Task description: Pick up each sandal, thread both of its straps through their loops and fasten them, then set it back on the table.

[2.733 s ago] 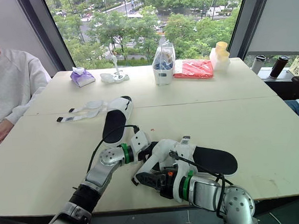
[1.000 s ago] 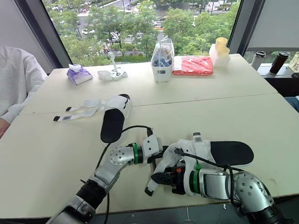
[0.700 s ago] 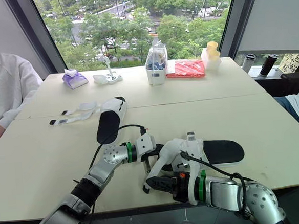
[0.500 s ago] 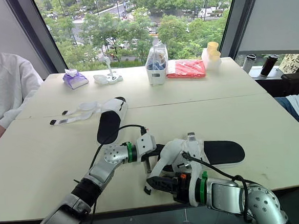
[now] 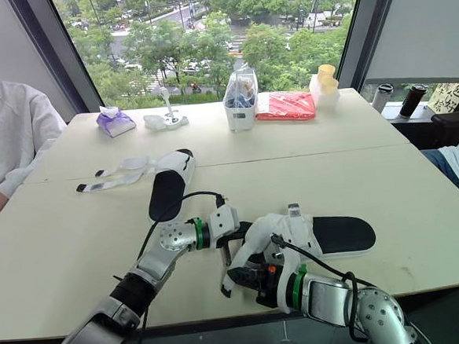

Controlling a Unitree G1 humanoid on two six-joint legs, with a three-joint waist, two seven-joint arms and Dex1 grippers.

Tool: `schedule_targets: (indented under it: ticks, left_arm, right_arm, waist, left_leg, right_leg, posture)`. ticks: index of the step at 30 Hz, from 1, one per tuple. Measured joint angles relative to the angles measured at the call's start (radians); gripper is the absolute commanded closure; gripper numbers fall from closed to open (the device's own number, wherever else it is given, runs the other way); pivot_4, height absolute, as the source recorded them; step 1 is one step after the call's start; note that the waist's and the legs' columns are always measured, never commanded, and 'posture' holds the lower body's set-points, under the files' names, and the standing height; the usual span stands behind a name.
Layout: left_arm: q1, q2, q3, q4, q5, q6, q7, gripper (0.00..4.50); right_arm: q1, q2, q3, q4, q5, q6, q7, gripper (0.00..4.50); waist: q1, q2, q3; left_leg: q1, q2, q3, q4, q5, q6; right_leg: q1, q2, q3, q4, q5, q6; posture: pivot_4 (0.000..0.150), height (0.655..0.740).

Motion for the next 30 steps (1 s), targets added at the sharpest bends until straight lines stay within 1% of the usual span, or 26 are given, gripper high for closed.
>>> schedule_targets:
  ticks: [3,6,9,11,12,14,16,19,23,26,28,30]
  left_arm:
    - [0.000,0.000,0.000,0.000,0.000,0.000,0.000,4.50]
    - [-0.004,0.000,-0.001,0.001,0.000,-0.004,-0.001,4.50]
    - [-0.015,0.000,-0.005,0.017,0.009,-0.032,-0.006,4.50]
    - [-0.031,0.002,-0.013,0.043,0.023,-0.069,-0.011,4.50]
    - [-0.045,0.002,-0.020,0.063,0.035,-0.095,-0.014,4.50]
    - [-0.073,0.003,-0.032,0.103,0.056,-0.142,-0.020,4.50]
    - [-0.097,0.001,-0.042,0.141,0.073,-0.186,-0.022,4.50]
    - [-0.126,-0.003,-0.053,0.187,0.085,-0.233,-0.022,4.50]
    - [-0.142,-0.014,-0.052,0.221,0.090,-0.258,-0.021,4.50]
    - [-0.142,-0.020,-0.051,0.225,0.090,-0.267,-0.018,4.50]
    - [-0.141,-0.021,-0.050,0.224,0.090,-0.267,-0.017,4.50]
    - [-0.137,-0.022,-0.048,0.221,0.090,-0.267,-0.012,4.50]
  right_arm:
    - [0.012,0.000,-0.008,-0.003,-0.002,-0.004,0.000,4.49]
    - [0.015,-0.062,-0.026,-0.056,0.040,0.016,0.021,4.49]
    - [0.004,-0.205,-0.075,-0.131,0.116,0.054,0.086,4.49]
    - [-0.025,-0.320,-0.120,-0.147,0.154,0.085,0.159,4.49]
    - [-0.054,-0.386,-0.147,-0.144,0.164,0.107,0.211,4.49]
    - [-0.127,-0.476,-0.187,-0.110,0.165,0.138,0.311,4.49]
    - [-0.197,-0.520,-0.198,-0.044,0.150,0.160,0.412,4.49]
    - [-0.295,-0.547,-0.174,0.058,0.055,0.178,0.556,4.49]
    - [-0.464,-0.565,-0.053,0.210,-0.176,0.170,0.779,4.49]
    - [-0.553,-0.565,0.041,0.316,-0.332,0.151,0.936,4.49]
    - [-0.598,-0.565,0.105,0.378,-0.423,0.137,1.040,4.49]
    - [-0.636,-0.566,0.154,0.421,-0.483,0.141,1.149,4.49]
  waist:
    - [-0.001,0.000,0.000]
    - [0.000,0.001,0.000]
    - [0.001,0.001,0.000]
    - [0.002,0.001,0.000]
    - [0.003,0.000,0.000]
    - [0.005,0.000,0.000]
    - [0.007,-0.001,0.001]
    - [0.011,-0.002,0.001]
    - [0.017,-0.001,0.001]
    - [0.021,-0.001,0.001]
    - [0.023,-0.001,0.001]
    - [0.023,-0.001,0.001]
  left_leg:
    - [0.000,0.000,0.000,0.000,0.000,0.000]
    - [-0.002,0.000,0.000,0.000,0.000,0.000]
    - [-0.002,0.000,0.000,0.000,0.000,0.000]
    - [-0.002,0.000,0.001,0.001,0.000,0.000]
    - [-0.003,0.000,0.001,0.001,0.000,0.000]
    - [-0.002,0.000,0.001,0.001,0.000,0.000]
    - [-0.002,0.000,0.001,0.001,0.000,0.000]
    - [-0.002,0.000,0.002,0.002,0.000,0.000]
    - [-0.003,-0.001,0.003,0.002,0.000,0.000]
    - [-0.004,-0.001,0.003,0.002,0.000,0.000]
    - [-0.005,-0.002,0.003,0.002,0.000,0.000]
    - [-0.005,-0.002,0.003,0.002,0.000,0.000]
  right_leg:
    - [0.000,0.000,0.000,0.000,0.000,0.000]
    - [-0.001,0.000,0.000,0.000,0.000,0.000]
    - [-0.002,0.000,0.000,0.000,0.000,0.000]
    - [-0.001,0.000,0.000,-0.001,0.000,0.000]
    - [-0.001,0.000,0.000,-0.001,0.000,0.001]
    - [0.000,0.000,-0.001,-0.001,0.000,0.001]
    - [0.000,0.000,-0.002,-0.001,0.000,0.001]
    - [0.000,0.000,-0.002,-0.001,0.000,0.001]
    - [-0.001,0.000,-0.002,-0.001,0.000,0.001]
    - [-0.004,0.000,-0.002,-0.001,0.001,-0.001]
    - [-0.005,0.000,-0.001,0.000,0.003,-0.001]
    - [-0.005,0.000,-0.001,0.000,0.004,0.000]
  posture:
    - [0.150,0.7400]
    - [0.150,0.7400]
    - [0.150,0.7400]
    - [0.150,0.7400]
    - [0.150,0.7400]
    - [0.150,0.7400]
    - [0.150,0.7400]
    - [0.150,0.7400]
    - [0.150,0.7400]
    - [0.150,0.7400]
    - [0.150,0.7400]
    - [0.150,0.7400]
